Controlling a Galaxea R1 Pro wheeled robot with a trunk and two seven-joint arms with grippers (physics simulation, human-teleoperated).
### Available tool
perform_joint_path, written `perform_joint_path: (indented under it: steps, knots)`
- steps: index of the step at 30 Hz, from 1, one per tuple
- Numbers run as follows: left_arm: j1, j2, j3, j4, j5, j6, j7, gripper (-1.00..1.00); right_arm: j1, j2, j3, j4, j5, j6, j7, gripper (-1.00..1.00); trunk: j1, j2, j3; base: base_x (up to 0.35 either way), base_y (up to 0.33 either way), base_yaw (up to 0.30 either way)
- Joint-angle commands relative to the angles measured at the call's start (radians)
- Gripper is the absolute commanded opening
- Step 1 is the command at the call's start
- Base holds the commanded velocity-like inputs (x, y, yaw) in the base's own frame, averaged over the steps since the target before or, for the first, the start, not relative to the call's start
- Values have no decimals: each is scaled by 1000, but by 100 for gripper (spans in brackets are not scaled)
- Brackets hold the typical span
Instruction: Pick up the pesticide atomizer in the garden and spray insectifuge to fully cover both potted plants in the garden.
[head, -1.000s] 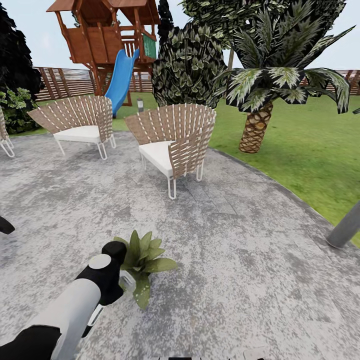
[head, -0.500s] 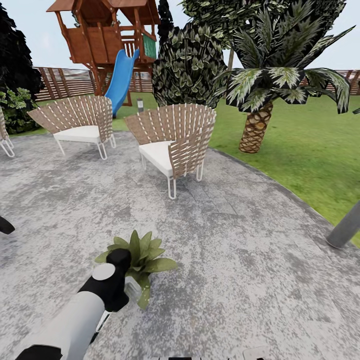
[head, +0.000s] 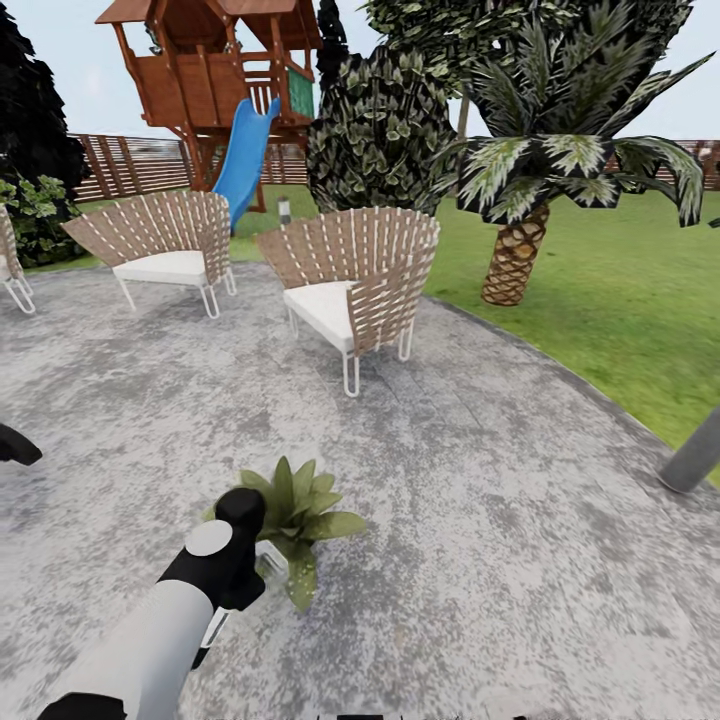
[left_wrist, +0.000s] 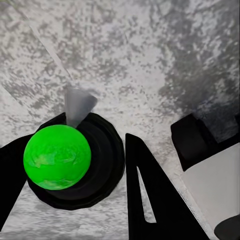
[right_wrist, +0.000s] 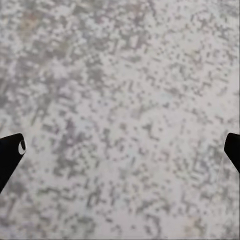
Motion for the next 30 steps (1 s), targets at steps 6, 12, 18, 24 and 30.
perform_joint_path:
  steps: [6, 12, 18, 24, 30]
  knots:
    - [1, 0, -5, -3, 50, 10, -9, -100, 1, -3, 8, 3, 3, -2, -7, 100, 0, 0, -1, 194, 253, 0]
    - [2, 1, -9, 2, 64, 10, -10, -100, 1, -2, 8, -1, -1, -2, -8, 100, 0, 0, -1, 46, 251, 0]
    - [3, 3, -14, -1, 64, 10, -9, -100, 1, -1, 8, -1, -1, -2, -8, 100, 0, 0, -1, -151, 255, 0]
    - [3, 1, -8, 2, 65, 10, 98, -100, 1, -1, 8, -1, -1, -2, -8, 100, 0, 0, -1, 247, 245, 0]
    - [3, -13, -11, 19, 64, 10, 112, -100, 1, -1, 8, 0, -1, -2, -8, 100, 0, 0, -1, 251, 140, 0]
